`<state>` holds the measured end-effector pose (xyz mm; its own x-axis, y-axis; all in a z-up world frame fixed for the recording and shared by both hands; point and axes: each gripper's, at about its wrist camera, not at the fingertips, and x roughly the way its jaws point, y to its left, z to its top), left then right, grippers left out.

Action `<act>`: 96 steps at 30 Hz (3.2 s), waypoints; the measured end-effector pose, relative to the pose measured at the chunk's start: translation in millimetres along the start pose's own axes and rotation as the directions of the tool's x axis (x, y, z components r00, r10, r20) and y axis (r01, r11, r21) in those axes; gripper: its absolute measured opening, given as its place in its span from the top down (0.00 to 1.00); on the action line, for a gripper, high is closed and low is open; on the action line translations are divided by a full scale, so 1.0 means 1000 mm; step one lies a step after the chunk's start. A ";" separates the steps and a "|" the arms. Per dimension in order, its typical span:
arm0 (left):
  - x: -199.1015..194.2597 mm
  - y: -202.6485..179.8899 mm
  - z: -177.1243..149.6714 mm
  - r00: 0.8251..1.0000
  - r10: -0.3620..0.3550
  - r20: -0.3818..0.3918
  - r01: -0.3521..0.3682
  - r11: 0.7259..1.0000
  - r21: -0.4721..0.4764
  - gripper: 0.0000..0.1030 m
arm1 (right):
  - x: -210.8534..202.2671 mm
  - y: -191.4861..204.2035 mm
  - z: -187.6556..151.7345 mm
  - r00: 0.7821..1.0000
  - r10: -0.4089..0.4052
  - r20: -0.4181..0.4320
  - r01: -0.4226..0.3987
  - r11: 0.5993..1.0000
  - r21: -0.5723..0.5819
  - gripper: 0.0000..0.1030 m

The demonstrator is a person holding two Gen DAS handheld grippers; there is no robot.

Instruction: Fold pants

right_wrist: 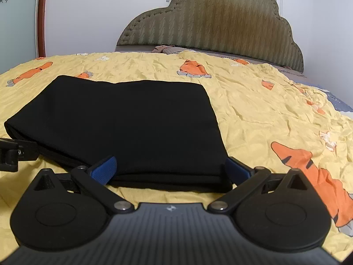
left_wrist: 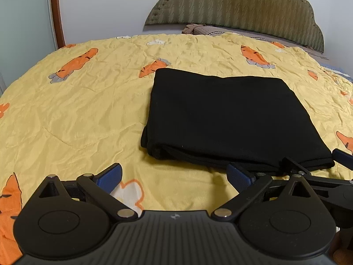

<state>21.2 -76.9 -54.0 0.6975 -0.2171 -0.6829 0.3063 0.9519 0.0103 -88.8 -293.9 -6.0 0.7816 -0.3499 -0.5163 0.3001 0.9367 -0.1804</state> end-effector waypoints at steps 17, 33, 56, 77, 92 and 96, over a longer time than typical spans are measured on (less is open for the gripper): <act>-0.007 0.002 -0.018 0.999 -0.039 -0.021 0.039 0.999 -0.009 0.02 | -0.022 0.009 -0.025 0.998 0.005 -0.069 -0.008 0.999 -0.041 0.00; 0.003 -0.002 -0.036 1.000 -0.031 0.003 0.030 0.999 0.044 0.00 | -0.021 0.003 -0.027 0.998 0.022 -0.067 -0.022 1.000 -0.009 0.00; -0.011 0.015 -0.031 1.000 0.005 -0.008 -0.005 1.000 0.024 0.00 | -0.031 0.000 -0.029 1.000 0.018 -0.021 -0.018 1.000 -0.008 0.00; -0.006 0.016 -0.032 1.000 0.000 -0.027 0.001 1.000 0.022 0.00 | -0.024 -0.002 -0.028 0.997 0.040 -0.061 -0.039 0.999 0.005 0.00; -0.003 0.015 -0.034 1.000 -0.001 -0.027 0.002 1.000 0.023 0.00 | -0.021 -0.003 -0.028 0.996 0.049 -0.078 -0.047 0.998 0.028 0.00; -0.003 0.015 -0.034 1.000 -0.002 -0.027 0.003 1.000 0.021 0.00 | -0.020 -0.006 -0.028 0.994 0.063 -0.085 -0.059 0.997 0.048 0.00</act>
<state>1.9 -54.4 -76.1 0.6791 -0.2135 -0.7023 0.3217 0.9466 0.0233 -121.0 -292.3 -17.9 0.7493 -0.2879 -0.5963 0.2793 0.9539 -0.1095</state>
